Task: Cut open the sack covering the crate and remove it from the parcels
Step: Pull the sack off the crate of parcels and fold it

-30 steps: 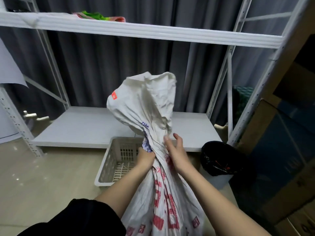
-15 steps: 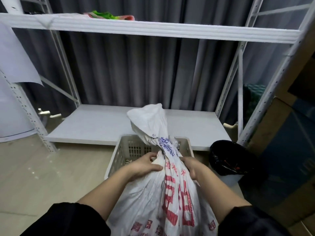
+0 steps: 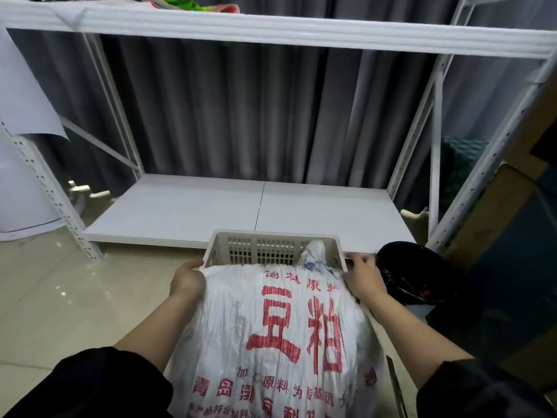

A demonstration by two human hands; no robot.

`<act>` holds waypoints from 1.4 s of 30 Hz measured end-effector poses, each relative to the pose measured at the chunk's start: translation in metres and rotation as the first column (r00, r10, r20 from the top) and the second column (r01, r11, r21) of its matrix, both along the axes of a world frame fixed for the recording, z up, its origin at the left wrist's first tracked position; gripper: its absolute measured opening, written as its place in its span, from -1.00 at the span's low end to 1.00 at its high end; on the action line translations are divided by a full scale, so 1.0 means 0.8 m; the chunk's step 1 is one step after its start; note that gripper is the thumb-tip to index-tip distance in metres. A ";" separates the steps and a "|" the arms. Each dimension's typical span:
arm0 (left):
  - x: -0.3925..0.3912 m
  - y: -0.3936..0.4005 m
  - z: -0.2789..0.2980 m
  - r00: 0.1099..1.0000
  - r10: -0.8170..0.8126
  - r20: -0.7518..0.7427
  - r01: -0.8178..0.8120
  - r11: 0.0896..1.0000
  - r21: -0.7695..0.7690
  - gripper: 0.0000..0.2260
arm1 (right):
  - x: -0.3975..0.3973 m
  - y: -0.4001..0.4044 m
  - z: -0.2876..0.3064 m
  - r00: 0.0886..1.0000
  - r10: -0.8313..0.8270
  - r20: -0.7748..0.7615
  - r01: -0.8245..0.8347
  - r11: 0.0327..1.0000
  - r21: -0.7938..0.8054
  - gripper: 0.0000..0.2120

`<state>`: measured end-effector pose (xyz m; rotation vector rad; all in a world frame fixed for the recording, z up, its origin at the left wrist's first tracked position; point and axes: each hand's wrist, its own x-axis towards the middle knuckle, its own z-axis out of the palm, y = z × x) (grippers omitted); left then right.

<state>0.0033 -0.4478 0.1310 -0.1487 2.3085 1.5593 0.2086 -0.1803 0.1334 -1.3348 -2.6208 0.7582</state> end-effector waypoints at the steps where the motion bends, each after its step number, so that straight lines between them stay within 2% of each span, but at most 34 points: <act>1: -0.003 0.007 -0.003 1.000 -0.001 0.031 -0.001 0.999 0.051 -0.71 | -0.007 -0.010 0.009 0.994 0.095 -0.058 -0.091 0.993 0.071 -0.58; 3: -0.020 0.018 -0.012 0.996 0.017 0.087 -0.029 0.991 0.131 -0.79 | -0.019 -0.029 0.027 0.953 0.297 -0.064 -0.292 0.954 0.067 -0.57; 5: -0.031 0.025 -0.013 0.992 0.051 0.119 -0.073 0.978 0.193 -0.82 | -0.025 -0.043 0.041 0.894 0.442 0.071 -0.439 0.897 -0.049 -0.42; 7: -0.033 0.029 -0.002 0.986 0.089 0.144 -0.127 0.951 0.283 -0.77 | -0.023 -0.048 0.040 0.856 0.471 0.211 -0.439 0.880 -0.183 -0.30; 8: -0.028 0.029 0.006 0.986 0.075 0.147 -0.119 0.941 0.317 -0.76 | -0.022 -0.044 0.028 0.861 0.444 0.247 -0.374 0.883 -0.282 -0.27; 9: -0.026 0.029 0.009 0.989 0.021 0.145 -0.068 0.942 0.329 -0.79 | -0.022 -0.043 0.018 0.874 0.415 0.254 -0.302 0.871 -0.387 -0.24; 10: -0.013 0.029 0.017 0.986 -0.086 0.145 0.034 0.945 0.324 -0.82 | -0.020 -0.041 0.007 0.892 0.383 0.239 -0.233 0.844 -0.483 -0.21; 11: -0.003 0.031 0.023 0.963 -0.231 0.138 0.186 0.942 0.279 -0.76 | -0.020 -0.037 0.001 0.906 0.369 0.208 -0.199 0.804 -0.561 -0.16; 12: 0.008 0.032 0.024 0.916 -0.383 0.120 0.364 0.919 0.153 -0.61 | -0.020 -0.034 -0.004 0.909 0.364 0.202 -0.173 0.772 -0.612 -0.12; 13: 0.021 0.034 0.019 0.851 -0.519 0.074 0.523 0.850 -0.059 -0.45 | -0.019 -0.029 -0.009 0.916 0.350 0.194 -0.160 0.765 -0.624 -0.10; 14: 0.034 0.037 0.018 0.805 -0.594 0.009 0.563 0.758 -0.330 -0.35 | -0.019 -0.026 -0.011 0.928 0.323 0.187 -0.152 0.785 -0.600 -0.12; 15: 0.050 0.037 0.017 0.769 -0.628 -0.116 0.484 0.691 -0.537 -0.32 | -0.017 -0.025 -0.014 0.940 0.291 0.180 -0.151 0.826 -0.543 -0.16; 16: 0.070 0.037 0.021 0.698 -0.664 -0.268 0.388 0.666 -0.637 -0.31 | -0.015 -0.025 -0.016 0.946 0.268 0.183 -0.162 0.879 -0.449 -0.21; 17: 0.082 0.037 0.021 0.588 -0.725 -0.358 0.375 0.637 -0.674 -0.30 | -0.012 -0.027 -0.014 0.950 0.250 0.186 -0.185 0.932 -0.311 -0.28; 18: 0.099 0.036 0.021 0.474 -0.797 -0.375 0.420 0.579 -0.698 -0.28 | -0.005 -0.033 -0.012 0.962 0.223 0.157 -0.199 0.967 -0.156 -0.34; 20: 0.117 0.030 0.001 0.291 -0.921 -0.261 0.516 0.380 -0.767 -0.27 | 0.014 -0.056 -0.004 0.983 0.180 -0.036 -0.176 0.981 0.080 -0.53; 21: 0.122 0.029 -0.010 0.234 -0.953 -0.194 0.507 0.290 -0.812 -0.29 | 0.027 -0.070 -0.001 0.975 0.158 -0.159 -0.134 0.979 0.153 -0.64; 22: 0.121 0.028 -0.020 0.213 -0.965 -0.150 0.476 0.237 -0.847 -0.31 | 0.042 -0.085 0.001 0.956 0.137 -0.259 -0.084 0.975 0.208 -0.75; 23: 0.119 0.030 -0.027 0.216 -0.968 -0.129 0.442 0.215 -0.871 -0.34 | 0.061 -0.098 0.002 0.951 0.107 -0.289 -0.041 0.974 0.224 -0.83; 24: 0.115 0.034 -0.033 0.234 -0.966 -0.107 0.428 0.201 -0.881 -0.36 | 0.081 -0.108 0.000 0.966 0.070 -0.248 -0.022 0.981 0.193 -0.83; 26: 0.108 0.041 -0.037 0.270 -0.962 -0.046 0.419 0.161 -0.894 -0.39 | 0.122 -0.129 -0.014 0.994 0.073 0.087 -0.075 0.997 0.022 -0.64; 28: 0.098 0.047 -0.042 0.285 -0.959 -0.006 0.398 0.124 -0.909 -0.38 | 0.156 -0.145 -0.041 0.909 0.177 0.378 -0.098 0.971 -0.219 -0.44; 29: 0.096 0.049 -0.043 0.288 -0.958 0.006 0.398 0.114 -0.910 -0.38 | 0.167 -0.155 -0.053 0.875 0.217 0.432 -0.078 0.945 -0.316 -0.35; 30: 0.095 0.051 -0.043 0.290 -0.957 0.015 0.404 0.108 -0.908 -0.38 | 0.174 -0.166 -0.067 0.868 0.258 0.425 -0.076 0.914 -0.399 -0.25; 31: 0.096 0.053 -0.043 0.290 -0.957 0.024 0.411 0.101 -0.906 -0.38 | 0.179 -0.176 -0.081 0.882 0.273 0.383 -0.084 0.893 -0.443 -0.19; 32: 0.096 0.053 -0.041 0.288 -0.957 0.030 0.418 0.097 -0.903 -0.37 | 0.178 -0.186 -0.096 0.896 0.279 0.344 -0.105 0.888 -0.448 -0.23; 34: 0.098 0.053 -0.036 0.296 -0.954 0.035 0.435 0.103 -0.894 -0.35 | 0.169 -0.205 -0.107 0.935 0.256 0.246 -0.149 0.912 -0.383 -0.45; 37: 0.099 0.045 -0.025 0.344 -0.939 -0.002 0.461 0.171 -0.871 -0.35 | 0.152 -0.218 -0.090 0.992 0.115 -0.049 -0.125 0.906 -0.404 -0.42; 40: 0.100 0.034 -0.004 0.367 -0.927 -0.081 0.509 0.273 -0.816 -0.39 | 0.127 -0.212 -0.048 0.948 -0.019 -0.317 -0.118 0.906 -0.407 -0.66; 42: 0.104 0.029 0.014 0.385 -0.911 -0.149 0.557 0.358 -0.749 -0.44 | 0.095 -0.193 -0.018 0.899 -0.049 -0.435 -0.128 0.921 -0.369 -0.72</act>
